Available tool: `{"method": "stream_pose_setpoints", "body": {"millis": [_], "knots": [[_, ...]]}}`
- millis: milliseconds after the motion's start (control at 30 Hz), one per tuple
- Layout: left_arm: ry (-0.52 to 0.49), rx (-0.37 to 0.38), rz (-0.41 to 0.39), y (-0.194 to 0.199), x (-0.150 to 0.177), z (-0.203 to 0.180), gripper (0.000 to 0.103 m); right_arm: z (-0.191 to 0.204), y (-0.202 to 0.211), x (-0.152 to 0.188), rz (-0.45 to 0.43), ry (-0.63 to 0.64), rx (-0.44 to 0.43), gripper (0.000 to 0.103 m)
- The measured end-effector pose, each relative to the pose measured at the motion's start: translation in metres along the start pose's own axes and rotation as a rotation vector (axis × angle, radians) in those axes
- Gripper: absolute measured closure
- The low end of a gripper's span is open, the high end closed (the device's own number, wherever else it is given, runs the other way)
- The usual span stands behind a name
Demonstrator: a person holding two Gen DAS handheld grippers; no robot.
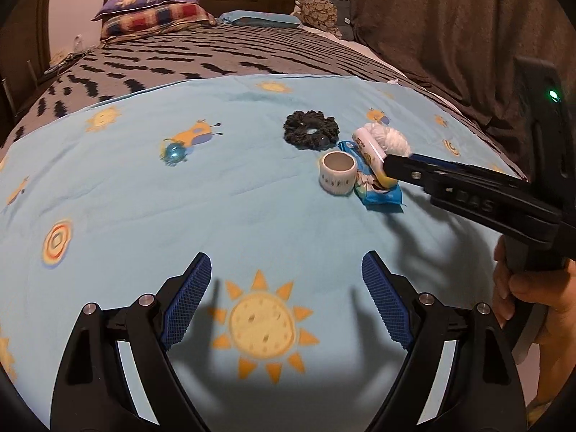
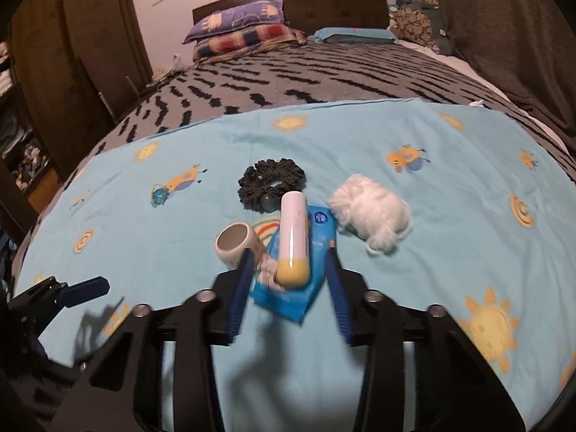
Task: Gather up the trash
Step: 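Grasp the yellow-capped white tube with the right gripper while the left gripper grasps the tape roll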
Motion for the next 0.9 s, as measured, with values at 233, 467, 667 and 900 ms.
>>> {"method": "stream_pose_setpoints", "body": {"millis": [233,467,667,900], "knots": [[-0.026,0.010,0.002,-0.020,-0.016,-0.005,0.022,-0.004,-0.031,-0.009,0.038,0.011,0.001,0.076],[-0.049,0.026,0.002,-0.037,-0.035,-0.017,0.027,-0.013,-0.014,-0.016,-0.015,0.017,-0.017,0.082],[-0.081,0.039,0.010,-0.055,-0.052,-0.031,0.039,-0.031,0.004,-0.016,-0.040,0.003,-0.004,0.082],[-0.065,0.082,0.018,-0.075,-0.064,-0.038,0.060,-0.036,0.008,-0.008,-0.027,0.022,-0.006,0.082]]}}
Point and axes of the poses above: each gripper's, at about its wrist camera, not at the fingertips, and y roughly against the way its jaws point, z to its left, x to its underside, the point moved 2 cm from there along -y, roughly the way its jaws point, and after that the axes turned 2 degrees about z, right-handed, at the moved point
